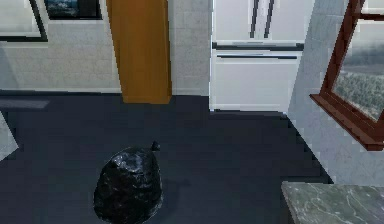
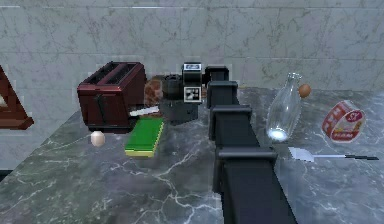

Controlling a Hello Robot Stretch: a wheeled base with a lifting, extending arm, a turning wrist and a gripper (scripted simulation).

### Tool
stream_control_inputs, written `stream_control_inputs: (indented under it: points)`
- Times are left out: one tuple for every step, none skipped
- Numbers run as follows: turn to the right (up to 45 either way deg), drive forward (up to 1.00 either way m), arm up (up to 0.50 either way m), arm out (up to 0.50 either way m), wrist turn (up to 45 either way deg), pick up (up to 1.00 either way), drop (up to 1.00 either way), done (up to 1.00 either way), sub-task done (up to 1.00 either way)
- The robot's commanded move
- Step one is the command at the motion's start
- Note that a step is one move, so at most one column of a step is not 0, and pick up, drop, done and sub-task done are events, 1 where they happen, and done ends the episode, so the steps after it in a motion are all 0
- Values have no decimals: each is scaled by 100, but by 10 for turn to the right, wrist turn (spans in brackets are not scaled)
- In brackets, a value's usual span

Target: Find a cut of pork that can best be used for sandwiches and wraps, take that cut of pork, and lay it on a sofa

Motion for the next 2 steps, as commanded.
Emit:
stream_control_inputs:
  points:
    - [0, 0, 0, 0, -450, 0, 0, 0, 0]
    - [0, 0, 0, 0, -450, 0, 0, 0, 0]
